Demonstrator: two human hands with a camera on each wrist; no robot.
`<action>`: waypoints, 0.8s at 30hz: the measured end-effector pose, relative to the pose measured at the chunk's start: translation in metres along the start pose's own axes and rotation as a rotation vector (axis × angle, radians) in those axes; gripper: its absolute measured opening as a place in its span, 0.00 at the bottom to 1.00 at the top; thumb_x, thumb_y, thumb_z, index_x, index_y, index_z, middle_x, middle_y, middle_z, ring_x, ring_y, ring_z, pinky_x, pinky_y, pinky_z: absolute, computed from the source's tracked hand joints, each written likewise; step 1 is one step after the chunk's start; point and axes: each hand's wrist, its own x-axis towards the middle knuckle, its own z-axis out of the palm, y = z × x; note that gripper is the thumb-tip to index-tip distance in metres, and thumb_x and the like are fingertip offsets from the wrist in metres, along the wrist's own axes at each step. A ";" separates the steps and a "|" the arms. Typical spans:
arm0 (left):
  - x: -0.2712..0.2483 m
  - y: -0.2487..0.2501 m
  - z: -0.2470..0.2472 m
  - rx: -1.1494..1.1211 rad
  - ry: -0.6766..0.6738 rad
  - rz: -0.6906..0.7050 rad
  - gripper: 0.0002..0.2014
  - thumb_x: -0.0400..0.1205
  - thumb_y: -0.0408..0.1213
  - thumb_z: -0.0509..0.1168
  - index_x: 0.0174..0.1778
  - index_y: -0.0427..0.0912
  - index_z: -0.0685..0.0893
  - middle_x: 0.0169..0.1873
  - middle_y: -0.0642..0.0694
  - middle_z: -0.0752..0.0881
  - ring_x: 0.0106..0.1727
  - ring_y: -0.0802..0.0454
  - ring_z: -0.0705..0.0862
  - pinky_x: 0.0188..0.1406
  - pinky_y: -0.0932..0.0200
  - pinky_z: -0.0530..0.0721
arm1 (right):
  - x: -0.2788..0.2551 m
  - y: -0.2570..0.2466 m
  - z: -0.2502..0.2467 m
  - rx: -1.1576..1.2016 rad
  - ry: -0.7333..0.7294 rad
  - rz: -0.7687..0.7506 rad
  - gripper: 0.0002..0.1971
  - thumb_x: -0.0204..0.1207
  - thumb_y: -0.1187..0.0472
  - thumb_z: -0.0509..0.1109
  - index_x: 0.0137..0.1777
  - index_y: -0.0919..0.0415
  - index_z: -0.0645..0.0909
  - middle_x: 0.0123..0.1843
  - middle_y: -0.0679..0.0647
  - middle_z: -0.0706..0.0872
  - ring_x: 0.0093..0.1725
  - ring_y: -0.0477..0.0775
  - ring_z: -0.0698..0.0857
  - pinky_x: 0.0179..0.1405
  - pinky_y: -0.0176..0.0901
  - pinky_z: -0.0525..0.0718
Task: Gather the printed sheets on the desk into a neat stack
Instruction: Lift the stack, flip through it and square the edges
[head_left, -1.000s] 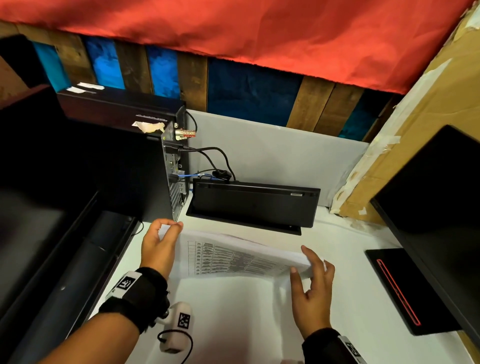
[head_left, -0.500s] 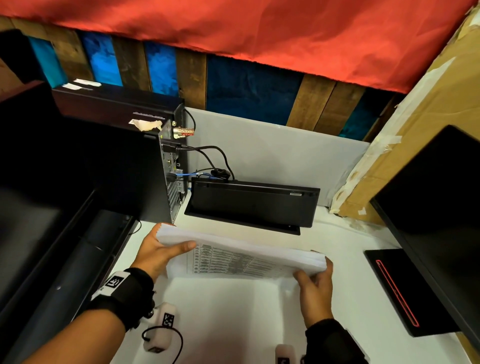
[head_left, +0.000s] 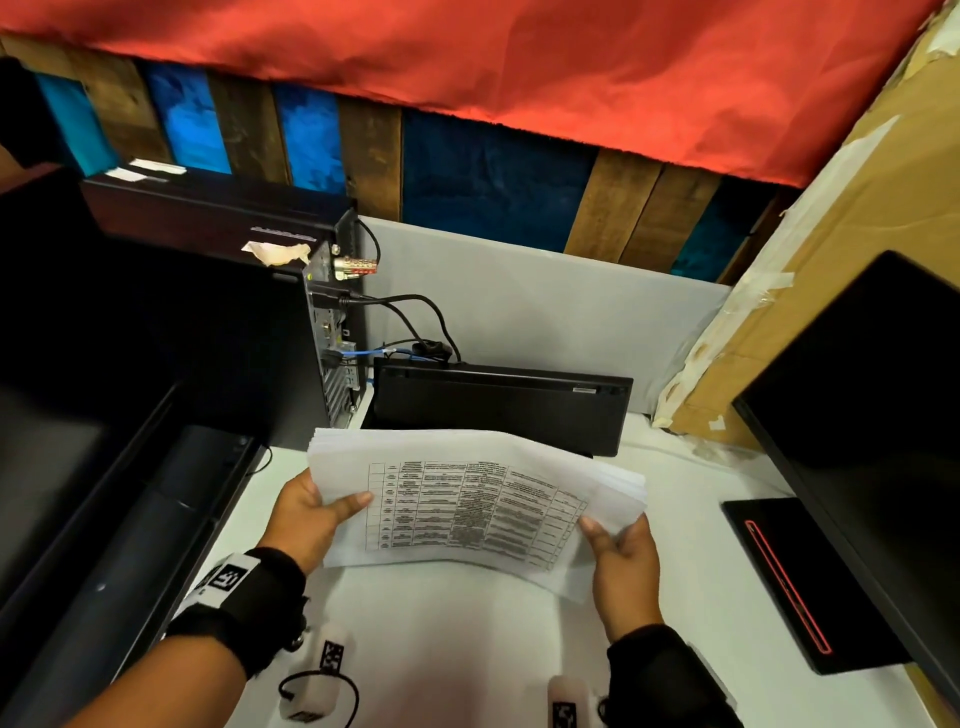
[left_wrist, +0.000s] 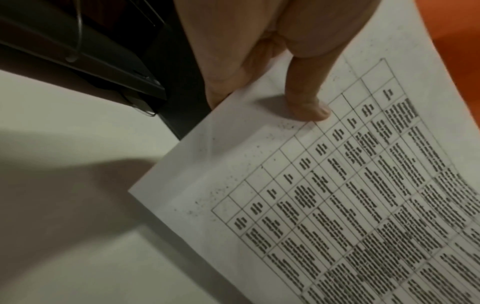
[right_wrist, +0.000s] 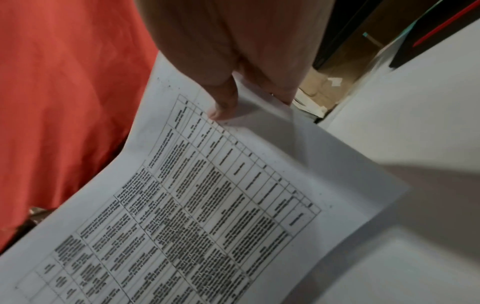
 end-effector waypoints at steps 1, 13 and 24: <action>-0.002 0.002 0.000 -0.011 -0.002 0.009 0.16 0.74 0.19 0.70 0.57 0.34 0.85 0.50 0.41 0.91 0.54 0.41 0.89 0.60 0.43 0.84 | 0.001 -0.001 -0.001 0.009 0.006 -0.012 0.16 0.78 0.72 0.68 0.63 0.57 0.78 0.54 0.49 0.88 0.51 0.38 0.86 0.44 0.19 0.82; -0.005 0.002 -0.011 -0.040 -0.057 0.008 0.16 0.72 0.16 0.70 0.54 0.31 0.87 0.41 0.47 0.94 0.46 0.52 0.93 0.40 0.65 0.89 | 0.003 -0.001 -0.015 0.090 -0.056 0.023 0.13 0.75 0.73 0.72 0.56 0.60 0.83 0.52 0.54 0.92 0.52 0.48 0.91 0.53 0.36 0.87; -0.004 0.008 -0.010 -0.033 -0.101 -0.031 0.17 0.73 0.17 0.70 0.57 0.29 0.86 0.49 0.38 0.92 0.47 0.49 0.92 0.42 0.64 0.90 | 0.001 -0.004 -0.019 0.164 -0.062 0.003 0.28 0.56 0.56 0.86 0.56 0.63 0.84 0.49 0.57 0.93 0.51 0.56 0.92 0.49 0.39 0.90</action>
